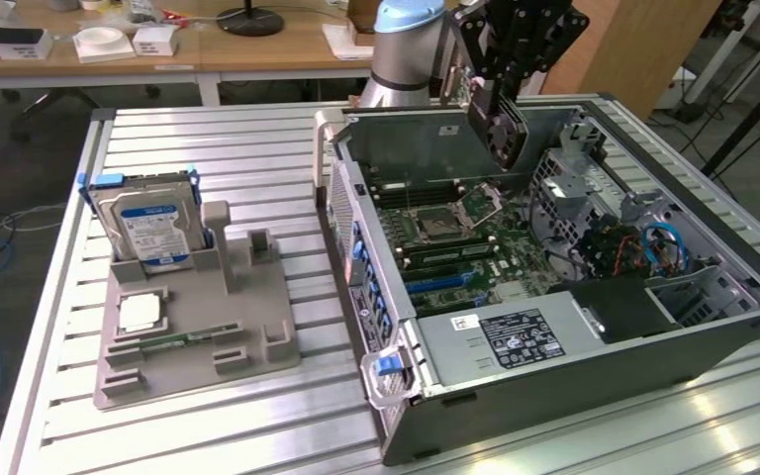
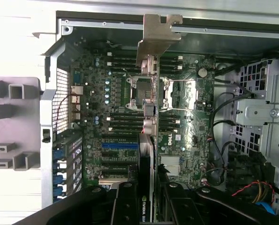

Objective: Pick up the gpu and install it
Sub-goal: 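Insert the gpu into the slot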

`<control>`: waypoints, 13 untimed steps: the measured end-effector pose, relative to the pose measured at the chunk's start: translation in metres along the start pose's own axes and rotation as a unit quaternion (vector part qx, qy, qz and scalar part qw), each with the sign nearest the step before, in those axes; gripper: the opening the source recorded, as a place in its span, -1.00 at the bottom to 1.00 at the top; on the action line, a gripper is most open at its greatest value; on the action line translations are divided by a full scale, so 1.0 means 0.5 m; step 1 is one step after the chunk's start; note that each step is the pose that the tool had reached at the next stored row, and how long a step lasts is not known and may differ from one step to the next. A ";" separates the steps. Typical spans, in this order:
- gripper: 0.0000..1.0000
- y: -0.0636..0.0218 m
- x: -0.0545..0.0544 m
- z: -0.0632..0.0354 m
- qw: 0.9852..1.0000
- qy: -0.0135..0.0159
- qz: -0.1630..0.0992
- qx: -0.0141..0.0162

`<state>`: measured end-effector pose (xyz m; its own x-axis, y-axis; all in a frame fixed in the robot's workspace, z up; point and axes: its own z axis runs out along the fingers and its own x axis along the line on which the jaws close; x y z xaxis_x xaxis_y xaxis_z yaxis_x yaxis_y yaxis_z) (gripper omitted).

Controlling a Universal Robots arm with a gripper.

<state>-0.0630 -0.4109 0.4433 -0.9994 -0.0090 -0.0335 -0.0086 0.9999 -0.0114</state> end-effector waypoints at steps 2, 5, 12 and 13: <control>-0.48 0.000 0.000 0.000 1.000 0.000 0.000 0.000; -0.48 0.000 0.000 0.000 1.000 0.000 -0.001 0.000; -0.48 0.000 0.000 0.000 1.000 0.000 -0.007 0.000; -0.48 0.000 0.000 0.000 1.000 0.000 -0.008 0.000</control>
<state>-0.0630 -0.4109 0.4432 -0.9991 -0.0247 -0.0335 -0.0244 0.9996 -0.0113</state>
